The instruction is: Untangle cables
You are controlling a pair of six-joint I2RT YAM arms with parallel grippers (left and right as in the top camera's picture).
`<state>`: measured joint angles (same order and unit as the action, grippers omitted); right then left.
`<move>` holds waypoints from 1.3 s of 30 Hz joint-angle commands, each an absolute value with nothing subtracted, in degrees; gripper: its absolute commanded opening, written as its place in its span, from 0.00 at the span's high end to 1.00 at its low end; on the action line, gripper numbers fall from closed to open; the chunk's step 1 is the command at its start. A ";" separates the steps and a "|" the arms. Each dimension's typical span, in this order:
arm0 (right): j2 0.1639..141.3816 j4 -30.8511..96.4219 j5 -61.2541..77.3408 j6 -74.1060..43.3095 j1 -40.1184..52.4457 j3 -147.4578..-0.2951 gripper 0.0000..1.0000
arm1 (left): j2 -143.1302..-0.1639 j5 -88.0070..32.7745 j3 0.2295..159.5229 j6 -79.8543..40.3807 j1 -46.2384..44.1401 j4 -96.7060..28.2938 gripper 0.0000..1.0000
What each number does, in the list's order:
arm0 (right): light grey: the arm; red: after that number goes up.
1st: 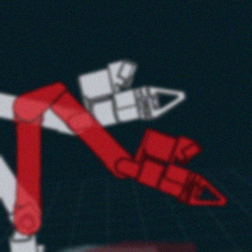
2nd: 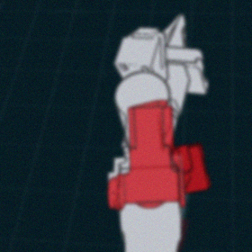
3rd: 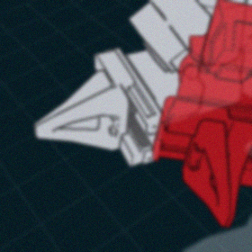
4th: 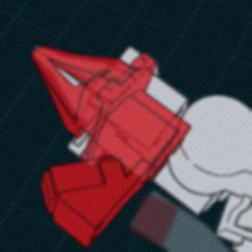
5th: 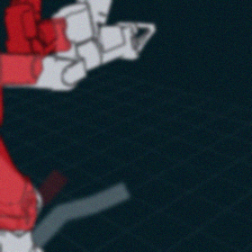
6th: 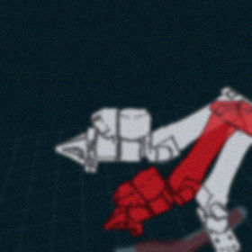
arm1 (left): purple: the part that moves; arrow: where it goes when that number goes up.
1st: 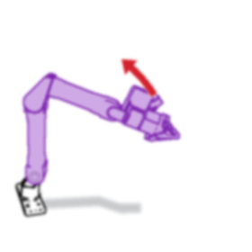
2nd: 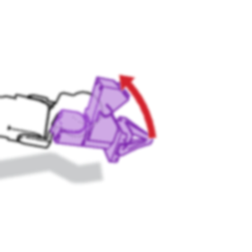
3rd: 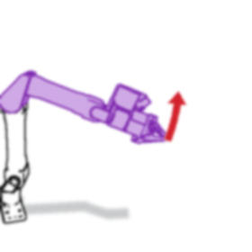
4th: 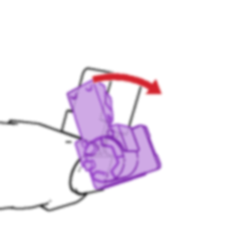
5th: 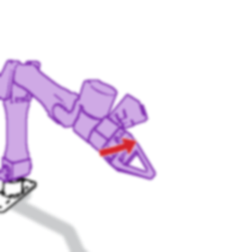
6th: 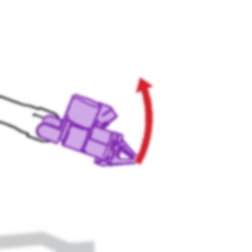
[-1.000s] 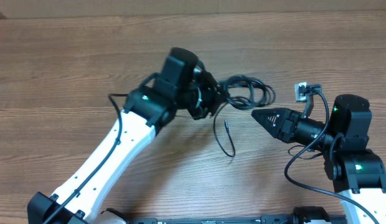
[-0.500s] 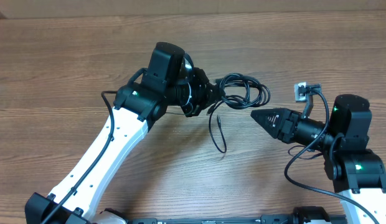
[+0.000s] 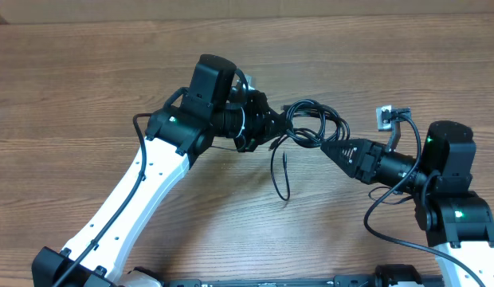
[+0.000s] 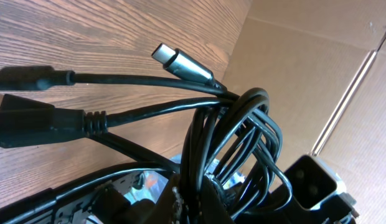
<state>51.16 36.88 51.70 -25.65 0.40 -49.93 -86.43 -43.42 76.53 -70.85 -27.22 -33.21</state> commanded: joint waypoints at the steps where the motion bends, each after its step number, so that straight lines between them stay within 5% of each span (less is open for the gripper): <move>1: 50.76 36.47 52.14 -25.19 0.30 -50.87 0.63 | -86.56 -46.48 77.89 -68.73 -26.70 -32.97 0.96; 5: 50.74 36.47 52.14 -25.19 0.30 -50.85 0.64 | -86.56 -48.16 77.89 -67.90 -25.98 -32.99 0.96; 19: 50.76 36.47 52.14 -25.21 0.30 -50.87 0.96 | -86.56 -48.07 77.89 -64.77 -25.63 -36.82 0.96; 30: 50.76 36.69 51.42 -25.04 0.30 -50.85 0.96 | -86.56 -47.40 77.89 -64.45 -25.47 -36.77 0.96; 39: 50.76 43.97 35.11 -25.06 0.30 -50.85 0.96 | -86.56 -44.71 77.89 -61.65 -24.75 -36.45 0.96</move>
<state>51.11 42.65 45.56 -25.43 0.51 -49.93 -86.43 -45.50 76.55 -64.97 -25.45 -36.82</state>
